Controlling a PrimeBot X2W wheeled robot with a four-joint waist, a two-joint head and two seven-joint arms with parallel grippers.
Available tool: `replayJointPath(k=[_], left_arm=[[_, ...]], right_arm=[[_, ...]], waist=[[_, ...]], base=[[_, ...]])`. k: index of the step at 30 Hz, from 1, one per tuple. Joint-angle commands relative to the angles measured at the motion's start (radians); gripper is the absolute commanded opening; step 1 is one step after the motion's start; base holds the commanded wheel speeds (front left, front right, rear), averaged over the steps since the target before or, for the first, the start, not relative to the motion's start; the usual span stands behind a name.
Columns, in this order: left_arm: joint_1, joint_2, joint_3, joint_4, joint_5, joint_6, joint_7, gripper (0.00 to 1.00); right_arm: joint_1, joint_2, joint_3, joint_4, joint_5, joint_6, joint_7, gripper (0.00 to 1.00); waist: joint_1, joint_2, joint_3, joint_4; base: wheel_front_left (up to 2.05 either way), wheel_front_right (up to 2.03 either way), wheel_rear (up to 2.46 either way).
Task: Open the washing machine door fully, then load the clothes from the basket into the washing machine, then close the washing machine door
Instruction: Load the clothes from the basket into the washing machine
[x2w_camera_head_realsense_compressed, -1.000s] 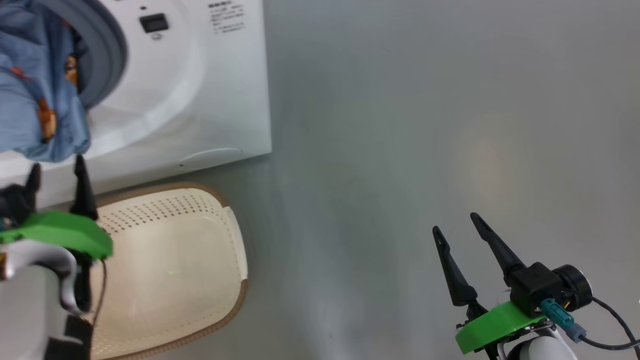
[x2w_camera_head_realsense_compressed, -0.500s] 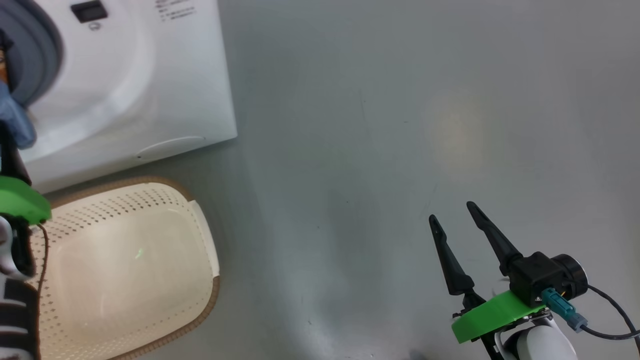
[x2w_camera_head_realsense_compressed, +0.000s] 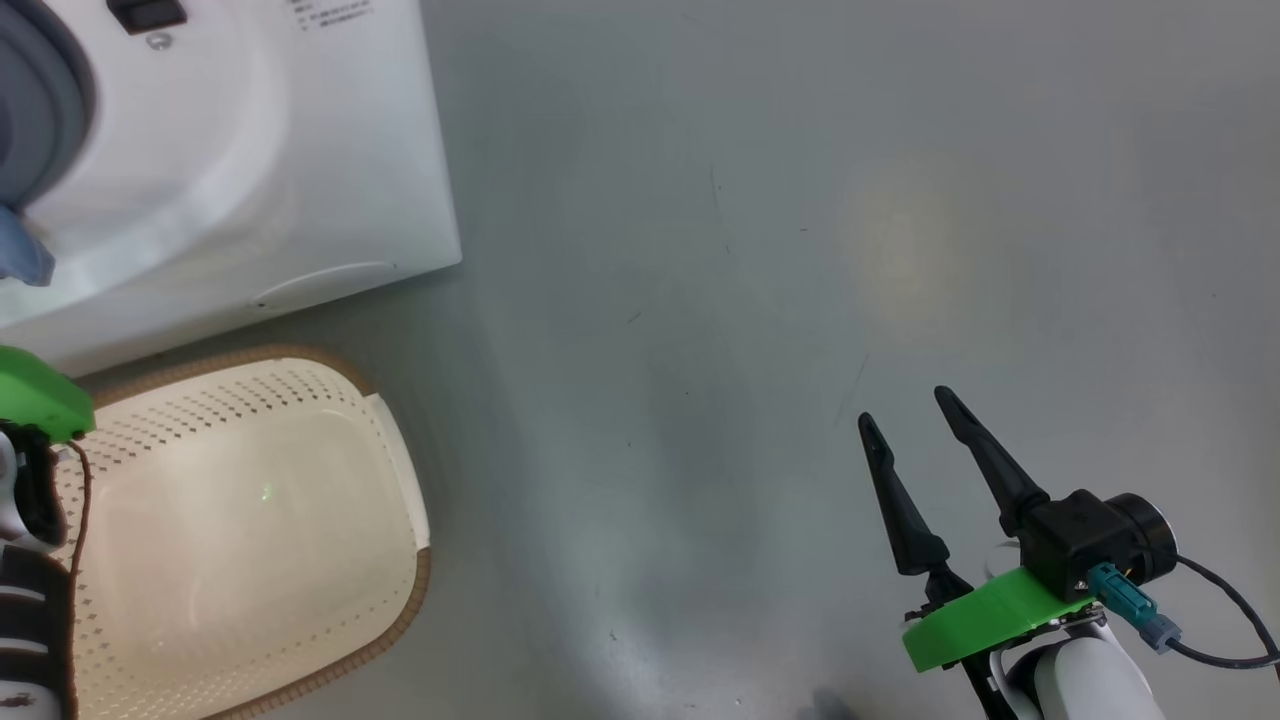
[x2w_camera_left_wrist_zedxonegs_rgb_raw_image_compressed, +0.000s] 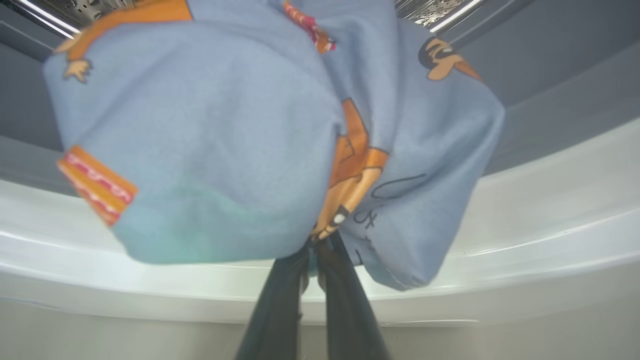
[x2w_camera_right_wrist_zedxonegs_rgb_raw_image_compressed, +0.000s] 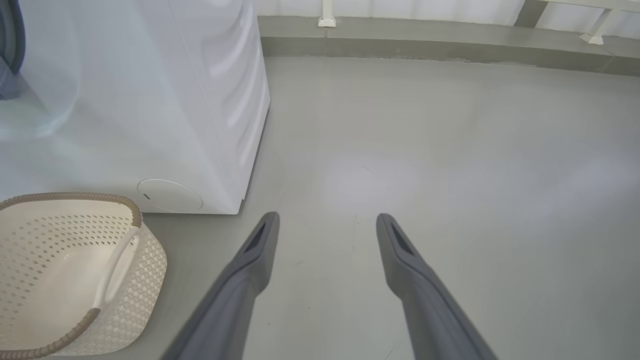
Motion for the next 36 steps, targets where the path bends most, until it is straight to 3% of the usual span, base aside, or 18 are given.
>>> replayJointPath(k=[1,8,17,20,25,36], left_arm=[[-0.026,0.052,0.022,-0.026,-0.002,-0.004,-0.017,0.00],[0.015,0.042,0.031,-0.077,-0.006,-0.004,-0.024,0.00],[0.070,0.059,0.057,-0.274,0.010,0.017,-0.025,0.00],[0.039,0.090,0.051,-0.302,0.018,0.016,-0.004,0.00],[-0.078,0.172,0.022,-0.312,0.035,-0.007,0.121,0.00],[-0.396,0.302,-0.067,-0.193,0.076,-0.075,0.288,0.00]], right_arm=[[0.005,-0.005,0.022,-0.022,0.012,0.002,-0.012,1.00],[0.008,-0.005,0.021,-0.016,0.011,0.002,-0.012,1.00],[0.008,-0.005,0.030,-0.019,0.023,0.002,-0.012,1.00],[0.002,-0.005,0.036,-0.022,0.030,0.002,-0.012,1.00],[-0.015,-0.005,0.042,-0.023,0.045,0.002,-0.012,1.00],[-0.059,-0.005,0.065,-0.040,0.077,0.002,-0.012,1.00]], waist=[[0.0001,0.0000,-0.002,0.003],[0.0001,0.0000,-0.021,0.012],[0.0001,0.0000,-0.020,0.011],[0.0001,0.0000,0.001,0.004],[0.0001,0.0000,0.062,-0.022],[0.0001,0.0000,0.190,-0.069]], base=[[0.00,0.00,0.00],[0.00,0.00,0.00],[0.00,0.00,0.00],[0.00,0.00,0.00],[0.00,0.00,0.00],[0.00,0.00,0.00]])
